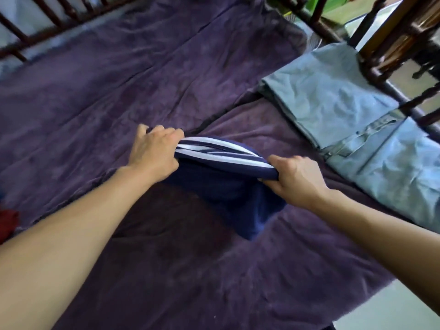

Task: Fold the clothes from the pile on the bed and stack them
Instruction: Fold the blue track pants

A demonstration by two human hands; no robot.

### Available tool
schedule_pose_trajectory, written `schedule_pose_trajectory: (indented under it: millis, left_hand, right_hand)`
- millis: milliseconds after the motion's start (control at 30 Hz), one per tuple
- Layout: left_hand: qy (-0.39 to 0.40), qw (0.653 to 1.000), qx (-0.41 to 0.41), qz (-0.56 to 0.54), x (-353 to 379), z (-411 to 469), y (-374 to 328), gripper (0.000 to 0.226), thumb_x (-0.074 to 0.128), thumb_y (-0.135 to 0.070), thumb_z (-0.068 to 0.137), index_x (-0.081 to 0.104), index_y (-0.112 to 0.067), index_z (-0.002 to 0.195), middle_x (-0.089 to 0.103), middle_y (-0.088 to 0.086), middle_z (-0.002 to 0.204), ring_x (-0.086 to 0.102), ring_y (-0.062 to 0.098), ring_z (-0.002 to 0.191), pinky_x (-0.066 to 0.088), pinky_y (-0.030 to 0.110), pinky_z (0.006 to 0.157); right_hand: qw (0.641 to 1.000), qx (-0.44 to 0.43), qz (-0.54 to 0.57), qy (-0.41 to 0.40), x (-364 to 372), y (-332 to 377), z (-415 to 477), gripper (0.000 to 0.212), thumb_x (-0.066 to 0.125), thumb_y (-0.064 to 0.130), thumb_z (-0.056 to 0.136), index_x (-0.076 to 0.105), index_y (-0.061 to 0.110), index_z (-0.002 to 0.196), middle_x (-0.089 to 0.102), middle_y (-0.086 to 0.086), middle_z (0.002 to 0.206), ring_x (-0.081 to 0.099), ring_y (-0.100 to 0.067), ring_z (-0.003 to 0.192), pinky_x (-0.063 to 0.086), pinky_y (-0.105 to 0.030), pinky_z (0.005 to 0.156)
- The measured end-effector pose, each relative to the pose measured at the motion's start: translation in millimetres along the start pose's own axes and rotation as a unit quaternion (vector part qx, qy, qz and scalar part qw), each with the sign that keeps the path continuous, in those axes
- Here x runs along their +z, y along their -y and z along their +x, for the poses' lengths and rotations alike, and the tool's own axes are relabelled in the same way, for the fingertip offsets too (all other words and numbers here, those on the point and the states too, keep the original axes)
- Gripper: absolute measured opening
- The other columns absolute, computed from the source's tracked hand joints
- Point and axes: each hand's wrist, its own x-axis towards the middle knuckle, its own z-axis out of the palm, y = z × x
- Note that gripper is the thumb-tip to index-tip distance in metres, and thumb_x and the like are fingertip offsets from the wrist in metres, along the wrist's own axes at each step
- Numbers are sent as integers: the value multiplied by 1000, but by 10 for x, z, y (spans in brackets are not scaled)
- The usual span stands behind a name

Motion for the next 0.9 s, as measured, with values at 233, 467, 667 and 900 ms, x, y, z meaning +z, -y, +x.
schedule_pose_trajectory:
  millis: [233,467,667,900]
  left_hand:
    - [-36,999,29,16,-646,1789,-1026,32,62,-3,68,58,-18,96,62,7,92,53,30,98,29,42,90]
    - [-23,998,52,24,-970,3343,-2019,31,60,-10,73,59,-23,102,59,15,98,48,32,108,27,46,98]
    - [-55,998,32,10,-422,3921,-2844,48,63,-15,81,49,-16,127,45,16,132,35,34,126,29,47,101]
    - [-48,958,-227,-172,509,3189,-2702,59,44,-50,94,26,-30,147,13,11,158,16,36,142,27,59,106]
  right_hand:
    - [996,55,70,-22,-660,-1489,518,30,61,50,82,61,22,91,67,-7,82,61,-36,82,35,-34,59]
    - [963,178,201,-19,-803,-2839,1052,28,71,50,76,56,26,79,54,4,71,57,-26,76,39,-32,61]
    - [941,272,199,29,-383,-3711,1154,33,70,48,79,62,21,98,66,-3,90,61,-26,84,49,-32,69]
    - [981,125,52,-139,-182,-3535,1020,81,64,32,81,25,16,150,38,-18,147,36,-37,133,34,-46,104]
